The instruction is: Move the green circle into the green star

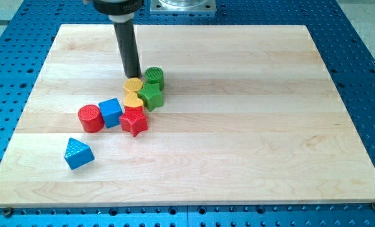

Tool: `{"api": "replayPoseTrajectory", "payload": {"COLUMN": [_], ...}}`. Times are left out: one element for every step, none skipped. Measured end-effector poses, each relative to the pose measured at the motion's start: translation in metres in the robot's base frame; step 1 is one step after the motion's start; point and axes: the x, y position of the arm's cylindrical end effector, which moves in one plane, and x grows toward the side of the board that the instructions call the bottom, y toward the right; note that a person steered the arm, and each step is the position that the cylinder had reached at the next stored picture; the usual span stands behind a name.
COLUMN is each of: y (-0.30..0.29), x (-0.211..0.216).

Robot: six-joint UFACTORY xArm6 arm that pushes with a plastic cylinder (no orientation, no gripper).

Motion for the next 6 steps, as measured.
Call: {"api": "replayPoseTrajectory", "payload": {"y": [0.054, 0.063, 0.063, 0.064, 0.065, 0.052], "x": [-0.012, 0.009, 0.034, 0.042, 0.042, 0.042]}}
